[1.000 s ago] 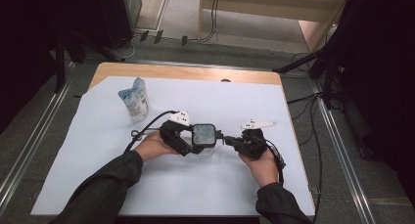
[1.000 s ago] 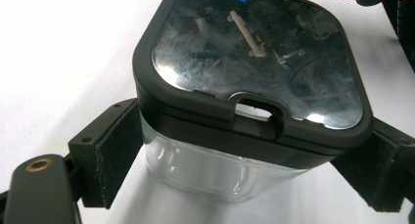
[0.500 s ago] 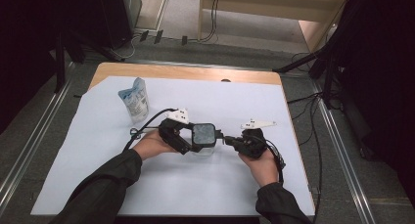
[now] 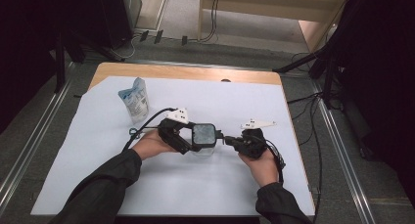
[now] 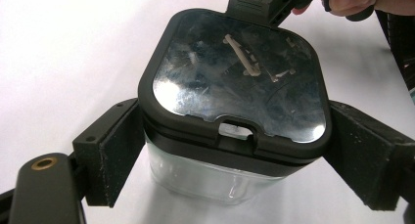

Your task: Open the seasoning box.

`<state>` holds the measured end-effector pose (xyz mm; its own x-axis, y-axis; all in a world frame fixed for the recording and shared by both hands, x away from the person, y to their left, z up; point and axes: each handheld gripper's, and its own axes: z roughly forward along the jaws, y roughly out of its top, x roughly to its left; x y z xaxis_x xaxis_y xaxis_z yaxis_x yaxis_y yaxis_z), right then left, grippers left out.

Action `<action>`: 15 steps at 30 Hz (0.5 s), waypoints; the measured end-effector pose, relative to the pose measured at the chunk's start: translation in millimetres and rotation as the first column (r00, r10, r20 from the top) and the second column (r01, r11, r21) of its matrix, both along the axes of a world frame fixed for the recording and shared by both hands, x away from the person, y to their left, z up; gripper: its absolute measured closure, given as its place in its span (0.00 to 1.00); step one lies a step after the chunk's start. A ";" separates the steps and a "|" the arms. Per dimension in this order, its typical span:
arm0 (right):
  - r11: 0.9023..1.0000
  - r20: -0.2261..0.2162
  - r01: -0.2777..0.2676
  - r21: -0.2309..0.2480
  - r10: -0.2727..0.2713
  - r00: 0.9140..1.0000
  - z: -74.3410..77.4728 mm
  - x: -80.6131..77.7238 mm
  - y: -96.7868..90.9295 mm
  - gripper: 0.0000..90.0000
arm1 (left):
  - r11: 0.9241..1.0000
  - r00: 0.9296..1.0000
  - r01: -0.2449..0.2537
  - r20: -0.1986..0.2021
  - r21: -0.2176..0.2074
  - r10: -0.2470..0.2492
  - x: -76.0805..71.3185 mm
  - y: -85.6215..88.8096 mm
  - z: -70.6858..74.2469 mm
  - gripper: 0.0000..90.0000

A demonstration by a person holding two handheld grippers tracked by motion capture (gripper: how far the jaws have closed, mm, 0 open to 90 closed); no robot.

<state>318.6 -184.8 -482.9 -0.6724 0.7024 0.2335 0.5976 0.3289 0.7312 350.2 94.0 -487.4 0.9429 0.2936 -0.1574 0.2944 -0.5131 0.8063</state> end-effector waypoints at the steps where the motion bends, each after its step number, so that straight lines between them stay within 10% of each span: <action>1: 1.000 0.000 0.000 0.000 0.000 1.000 0.0 0.0 0.0 1.00 | 1.000 1.000 0.000 0.000 0.000 0.000 0.0 0.0 0.0 0.15; 15: 1.000 0.000 -0.004 0.002 0.004 1.000 0.1 0.2 0.0 1.00 | 1.000 1.000 -0.001 0.011 -0.006 0.001 -1.2 0.8 8.4 0.16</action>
<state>318.8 -184.8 -482.8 -0.6749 0.6995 0.2348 0.5964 0.3296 0.7319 349.0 94.8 -479.1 0.9442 0.2940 -0.1484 0.2859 -0.5077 0.8127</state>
